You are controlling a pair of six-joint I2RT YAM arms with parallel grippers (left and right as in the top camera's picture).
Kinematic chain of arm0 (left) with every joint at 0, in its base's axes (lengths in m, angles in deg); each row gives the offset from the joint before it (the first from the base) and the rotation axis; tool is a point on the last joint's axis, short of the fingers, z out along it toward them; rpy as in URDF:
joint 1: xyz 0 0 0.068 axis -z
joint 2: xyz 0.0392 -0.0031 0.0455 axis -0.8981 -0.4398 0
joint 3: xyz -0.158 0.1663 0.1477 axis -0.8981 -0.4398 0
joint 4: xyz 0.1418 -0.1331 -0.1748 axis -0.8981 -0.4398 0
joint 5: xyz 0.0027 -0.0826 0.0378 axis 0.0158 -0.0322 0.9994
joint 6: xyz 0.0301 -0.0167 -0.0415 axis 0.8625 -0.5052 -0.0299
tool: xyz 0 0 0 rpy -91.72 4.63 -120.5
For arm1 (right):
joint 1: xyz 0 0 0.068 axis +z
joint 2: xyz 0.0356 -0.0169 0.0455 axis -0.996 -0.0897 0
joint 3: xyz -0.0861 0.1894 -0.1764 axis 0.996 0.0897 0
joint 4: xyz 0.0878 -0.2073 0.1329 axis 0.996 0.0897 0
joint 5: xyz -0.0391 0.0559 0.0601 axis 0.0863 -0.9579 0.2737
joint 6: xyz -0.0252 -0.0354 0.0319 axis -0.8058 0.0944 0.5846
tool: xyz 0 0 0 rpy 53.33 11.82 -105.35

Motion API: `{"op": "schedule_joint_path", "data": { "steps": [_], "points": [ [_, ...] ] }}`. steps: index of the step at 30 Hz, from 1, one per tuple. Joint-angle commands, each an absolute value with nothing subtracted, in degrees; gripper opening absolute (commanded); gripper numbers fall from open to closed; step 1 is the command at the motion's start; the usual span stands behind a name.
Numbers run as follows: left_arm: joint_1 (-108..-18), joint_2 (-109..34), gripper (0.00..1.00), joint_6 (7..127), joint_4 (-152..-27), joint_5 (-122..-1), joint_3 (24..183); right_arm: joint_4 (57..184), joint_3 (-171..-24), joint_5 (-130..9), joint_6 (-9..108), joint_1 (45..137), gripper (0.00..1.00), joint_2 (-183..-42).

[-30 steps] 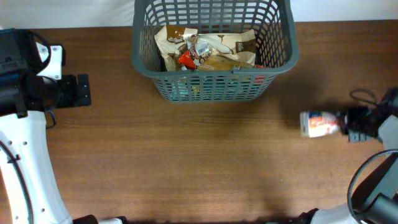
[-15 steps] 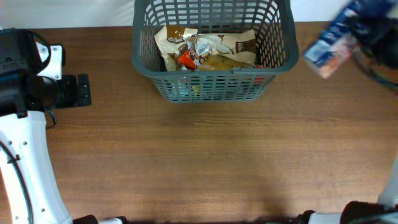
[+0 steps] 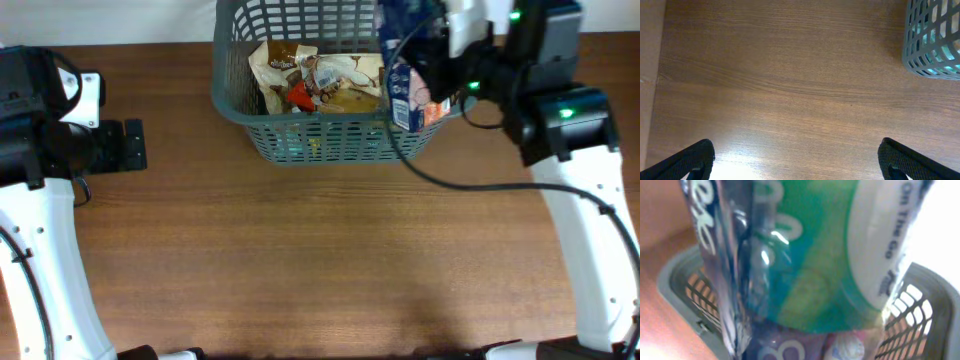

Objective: Pack container
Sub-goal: 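Lower the box into the basket and release it from the right gripper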

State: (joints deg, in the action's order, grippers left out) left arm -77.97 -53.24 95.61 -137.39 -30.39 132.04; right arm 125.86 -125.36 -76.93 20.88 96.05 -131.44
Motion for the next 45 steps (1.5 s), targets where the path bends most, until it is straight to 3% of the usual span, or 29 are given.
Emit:
{"op": "schedule_joint_path", "data": {
  "steps": [1, 14, 32, 33, 34, 37, 43, 44, 45],
  "points": [
    [-78.3, -53.4, 0.99, 94.9, -137.4, -31.2, 132.3, 124.1, -126.8, -68.8, 8.8, 98.8, 0.04, -132.7],
    [-78.3, -53.4, 0.99, 94.9, -137.4, -31.2, 132.3, 113.3, -126.8, -68.4, 7.6, 99.1, 0.04, -134.9],
    [-78.3, -53.4, 0.99, 94.9, -137.4, -31.2, 132.3, 114.0, -126.8, -65.6, 7.8, 99.0, 0.04, -149.4],
    [-78.3, -53.4, 0.99, 94.9, -137.4, -31.2, 132.3, 114.2, -126.8, -65.4, 7.8, 99.0, 0.08, -149.9],
    [-78.3, -53.4, 0.99, 94.9, -137.4, -31.2, 132.3, 115.0, -126.8, -65.4, 7.8, 99.0, 0.28, -150.1],
    [-78.3, -53.4, 0.99, 94.9, -137.4, -31.2, 132.3, 115.6, -127.0, -65.4, 7.9, 99.1, 0.45, -149.9],
    [-78.3, -53.4, 0.99, 94.9, -137.4, -31.2, 132.3, 121.3, -132.5, -65.4, 11.3, 99.1, 0.9, -148.8],
    [-78.3, -53.4, 0.99, 94.9, -137.4, -31.2, 132.3, 124.8, -135.9, -65.4, 11.3, 99.1, 0.96, -148.4],
    [-78.3, -53.4, 0.99, 94.9, -137.4, -31.2, 132.3, 126.8, -137.8, -65.4, 11.3, 99.1, 0.96, -148.2]
  ]
}}
